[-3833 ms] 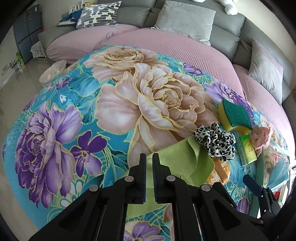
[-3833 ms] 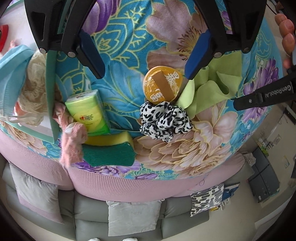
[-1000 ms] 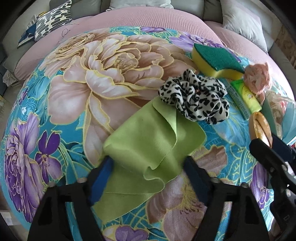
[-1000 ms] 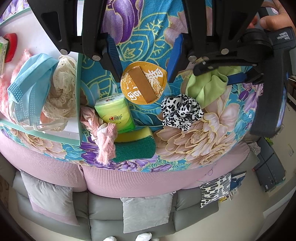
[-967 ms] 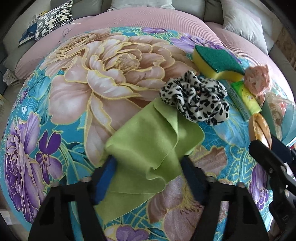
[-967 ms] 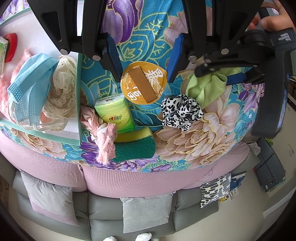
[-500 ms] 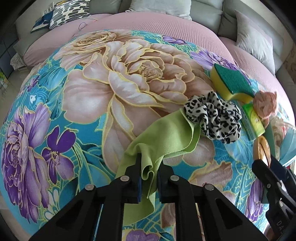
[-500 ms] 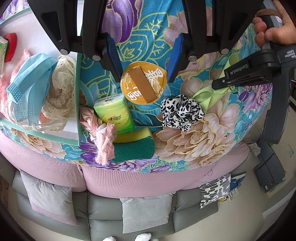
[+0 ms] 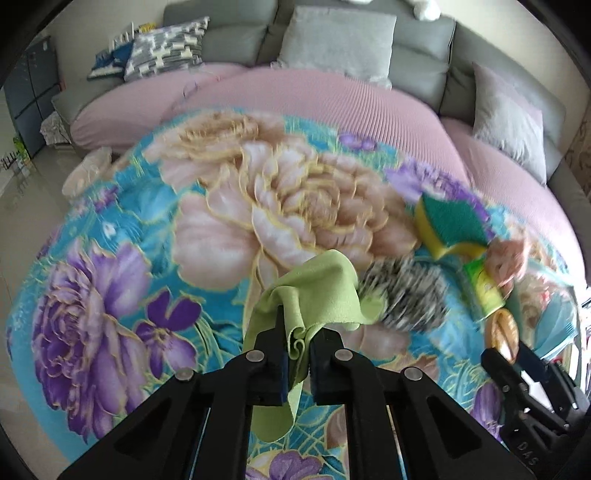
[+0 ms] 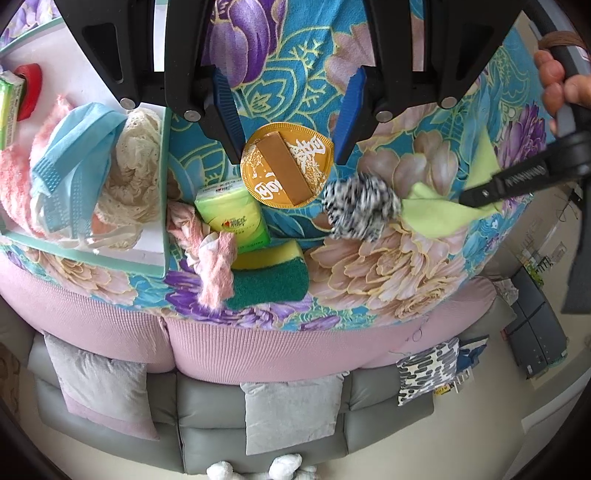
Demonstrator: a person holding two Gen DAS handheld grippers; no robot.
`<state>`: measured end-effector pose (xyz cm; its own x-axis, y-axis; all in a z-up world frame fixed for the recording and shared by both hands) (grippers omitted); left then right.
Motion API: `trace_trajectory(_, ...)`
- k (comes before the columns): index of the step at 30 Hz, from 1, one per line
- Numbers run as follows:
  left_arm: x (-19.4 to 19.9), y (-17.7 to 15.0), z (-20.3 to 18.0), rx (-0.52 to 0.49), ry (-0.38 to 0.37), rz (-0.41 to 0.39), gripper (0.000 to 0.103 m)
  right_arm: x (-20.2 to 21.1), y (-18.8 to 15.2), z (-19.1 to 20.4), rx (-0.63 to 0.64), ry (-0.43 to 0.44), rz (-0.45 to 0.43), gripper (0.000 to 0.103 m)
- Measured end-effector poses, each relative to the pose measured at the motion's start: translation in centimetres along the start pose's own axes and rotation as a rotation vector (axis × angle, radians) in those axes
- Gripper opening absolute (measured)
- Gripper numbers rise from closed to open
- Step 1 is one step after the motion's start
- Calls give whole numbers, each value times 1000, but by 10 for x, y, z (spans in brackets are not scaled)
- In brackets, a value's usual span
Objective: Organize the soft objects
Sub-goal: 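Lift the green cloth with the left tool while the right tool grasps the orange tin, then carry the green cloth and orange tin over the white tray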
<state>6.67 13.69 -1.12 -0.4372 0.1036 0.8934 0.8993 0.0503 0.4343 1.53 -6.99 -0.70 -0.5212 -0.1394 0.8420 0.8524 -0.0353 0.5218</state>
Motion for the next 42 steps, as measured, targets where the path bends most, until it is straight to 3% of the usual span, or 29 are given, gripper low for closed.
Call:
trace_trajectory(10,51,8,-26,-25,-37,-138,8,29,3,-11,-28,8,-74,52)
trace_trajectory(24,79,0,-114,-207,-130,-192,8,85,-3,-75,-167,-61,-191,52)
trace_trajectory(33,78,-15,-171,-341,-171,-169,8,117,-23,-149,-347,-154,-239,52)
trace_trajectory(42,57,-41,-221,-469,-232,-69,8,121,-38,-190,-452,-166,-236,52)
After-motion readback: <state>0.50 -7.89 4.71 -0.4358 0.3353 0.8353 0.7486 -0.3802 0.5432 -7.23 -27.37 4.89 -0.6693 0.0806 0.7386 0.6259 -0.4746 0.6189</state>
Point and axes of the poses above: each gripper's, at about its wrist camera, not at the fingertips, and x roughly against the way its jaws point, z to its left, y to its top, the point moved 2 cm from there along -x, roughly the way its jaws point, and after that the axes turned 9 degrees about z, right-handed, at the moved point
